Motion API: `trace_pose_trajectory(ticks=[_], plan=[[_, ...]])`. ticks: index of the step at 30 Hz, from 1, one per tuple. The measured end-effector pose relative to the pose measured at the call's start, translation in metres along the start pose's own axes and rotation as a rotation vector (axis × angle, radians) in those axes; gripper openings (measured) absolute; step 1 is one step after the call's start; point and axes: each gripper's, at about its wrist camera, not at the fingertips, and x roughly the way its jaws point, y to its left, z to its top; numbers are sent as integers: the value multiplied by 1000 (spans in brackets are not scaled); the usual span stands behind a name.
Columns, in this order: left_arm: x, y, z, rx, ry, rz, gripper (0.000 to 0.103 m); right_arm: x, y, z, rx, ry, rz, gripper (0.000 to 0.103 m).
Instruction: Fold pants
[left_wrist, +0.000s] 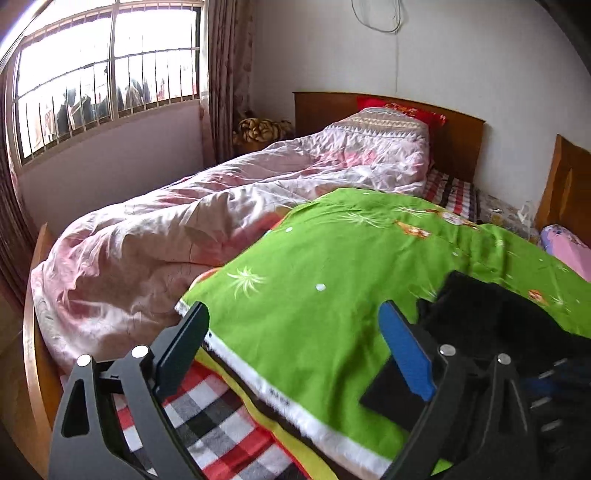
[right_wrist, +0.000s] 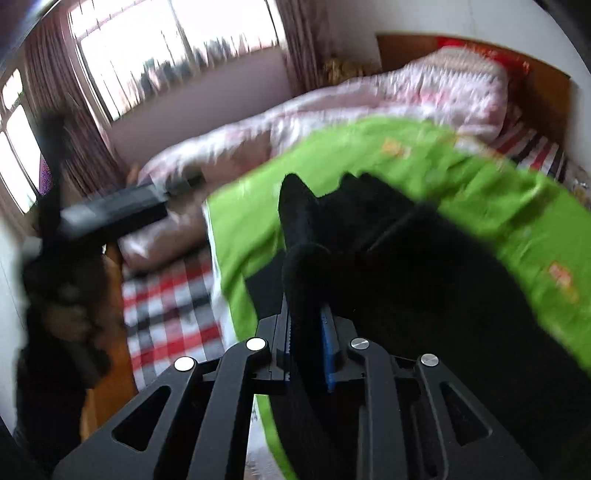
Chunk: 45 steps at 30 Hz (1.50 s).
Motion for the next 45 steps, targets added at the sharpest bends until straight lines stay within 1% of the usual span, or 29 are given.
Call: trace_pose_trajectory(ticks=[2,3,4,5,6,7,9,10,11,12,13,15,16,18,20,22,24,26,27,28,30,31,33,34,35,36,39,44,45], plan=[[-8,-4,-9,0,7,-13,94,3,-3,-6,13,9,11,27],[-13,-5,-15,0,8,-22,95,0,-8,-6,45,8,51,32],[-18,-9,-22,0,6,-28,97,-3,-13,-6,72,9,103,39],[-22,-10,-29,-3,5,-29,98,-4,-19,-2,98,12,164,79],[-25,-12,-35,-13,5,-33,98,-7,-21,-2,113,8,228,99],[-30,-13,-44,-30,4,-35,98,-14,-17,-3,102,11,252,99],[-32,-14,-53,-50,3,-28,98,-22,-6,-5,47,15,222,97],[-36,-12,-59,-82,0,-29,98,-30,-1,-6,8,3,212,94],[-38,-9,-63,-116,2,-49,98,-43,3,-7,-31,-13,211,87],[-40,-6,-66,-155,10,-77,98,-53,4,-8,-53,-30,200,82],[-43,-1,-69,-203,26,-112,98,-74,2,-10,-78,-83,182,82],[-44,-2,-73,-228,63,-147,98,-114,-4,-19,-127,-173,152,82],[-46,-7,-76,-220,85,-180,98,-140,-10,-31,-157,-220,107,82],[-51,-23,-81,-195,108,-253,98,-176,-27,-56,-201,-274,-16,83],[-51,-41,-82,-164,130,-299,99,-193,-39,-82,-217,-282,-100,83],[-48,-65,-80,-135,153,-336,99,-206,-55,-120,-204,-265,-186,82],[-41,-82,-78,-124,168,-359,99,-208,-63,-152,-188,-237,-213,73],[-25,-99,-77,-126,217,-359,99,-208,-71,-184,-173,-199,-215,70],[-19,-102,-77,-137,236,-344,99,-209,-75,-192,-167,-185,-214,66],[-11,-106,-78,-162,262,-336,99,-210,-79,-205,-158,-170,-217,64],[-5,-106,-79,-191,273,-361,98,-215,-84,-222,-151,-156,-207,58],[-1,-107,-79,-207,273,-372,97,-212,-84,-226,-154,-152,-201,56],[5,-107,-81,-226,288,-387,83,-213,-86,-232,-163,-147,-215,50],[11,-108,-82,-238,309,-407,69,-208,-81,-235,-165,-153,-223,47],[15,-108,-84,-246,321,-406,64,-208,-81,-235,-163,-160,-222,39],[18,-107,-85,-254,327,-401,64,-209,-82,-234,-155,-165,-217,37],[20,-108,-86,-266,326,-410,64,-204,-84,-232,-158,-142,-212,37],[21,-101,-84,-299,330,-438,64,-191,-73,-230,-220,-106,-257,36],[22,-101,-83,-299,330,-441,64,-188,-72,-229,-234,-96,-277,33]])
